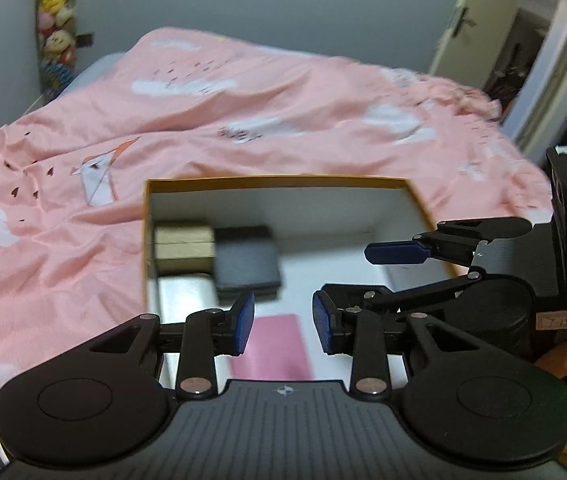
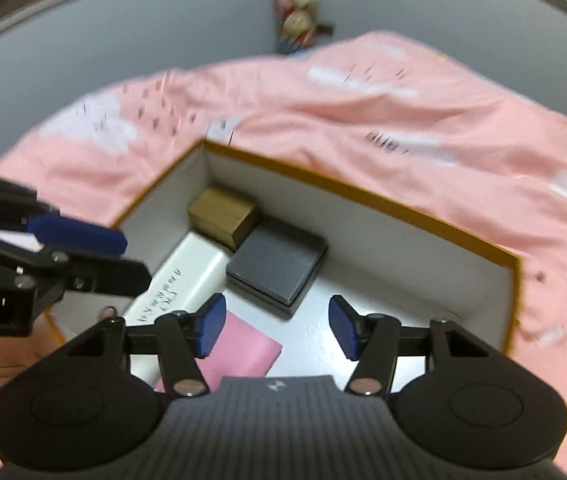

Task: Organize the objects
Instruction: 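Withdraw both tools from the box, then grasp the orange plush keychain with the left tool while the right tool grasps the white plush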

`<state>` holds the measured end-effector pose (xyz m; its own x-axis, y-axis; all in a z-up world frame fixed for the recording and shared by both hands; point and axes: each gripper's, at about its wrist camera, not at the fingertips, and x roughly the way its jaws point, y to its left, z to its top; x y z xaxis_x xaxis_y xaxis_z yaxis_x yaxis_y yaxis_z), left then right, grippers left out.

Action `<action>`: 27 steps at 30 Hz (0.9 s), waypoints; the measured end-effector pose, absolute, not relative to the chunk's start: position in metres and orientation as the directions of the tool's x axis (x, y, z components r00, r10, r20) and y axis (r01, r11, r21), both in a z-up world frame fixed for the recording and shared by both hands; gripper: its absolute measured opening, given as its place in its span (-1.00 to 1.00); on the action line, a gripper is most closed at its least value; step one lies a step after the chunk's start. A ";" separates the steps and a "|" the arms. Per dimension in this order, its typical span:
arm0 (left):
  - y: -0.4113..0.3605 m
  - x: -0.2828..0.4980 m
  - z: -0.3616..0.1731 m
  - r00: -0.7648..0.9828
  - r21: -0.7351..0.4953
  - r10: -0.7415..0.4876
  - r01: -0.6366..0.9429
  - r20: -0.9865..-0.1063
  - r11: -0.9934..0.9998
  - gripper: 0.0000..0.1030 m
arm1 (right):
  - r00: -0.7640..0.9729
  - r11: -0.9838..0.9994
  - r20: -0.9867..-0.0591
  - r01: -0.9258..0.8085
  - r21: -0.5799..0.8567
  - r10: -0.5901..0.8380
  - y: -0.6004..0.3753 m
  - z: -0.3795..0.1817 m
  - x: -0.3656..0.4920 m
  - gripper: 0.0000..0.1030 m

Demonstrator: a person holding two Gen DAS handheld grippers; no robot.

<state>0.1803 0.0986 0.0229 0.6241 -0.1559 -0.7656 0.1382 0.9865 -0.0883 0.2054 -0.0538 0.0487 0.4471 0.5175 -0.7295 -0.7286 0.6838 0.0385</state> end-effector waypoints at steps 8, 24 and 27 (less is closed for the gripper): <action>0.089 0.121 0.011 0.542 -0.163 -0.213 0.140 -0.813 0.977 -0.15 | 0.480 0.754 -0.705 -0.646 0.119 0.523 -0.118 0.063 0.128 0.20; 0.085 0.066 -0.023 0.365 -0.347 -0.359 0.099 -0.859 0.932 -0.16 | 0.286 0.805 -0.842 -0.535 0.256 0.457 -0.160 0.022 0.043 -0.20; 0.069 0.079 -0.030 0.322 -0.364 -0.386 0.130 -0.864 0.922 -0.16 | 0.338 0.841 -0.857 -0.510 0.181 0.389 -0.170 0.021 0.045 -0.20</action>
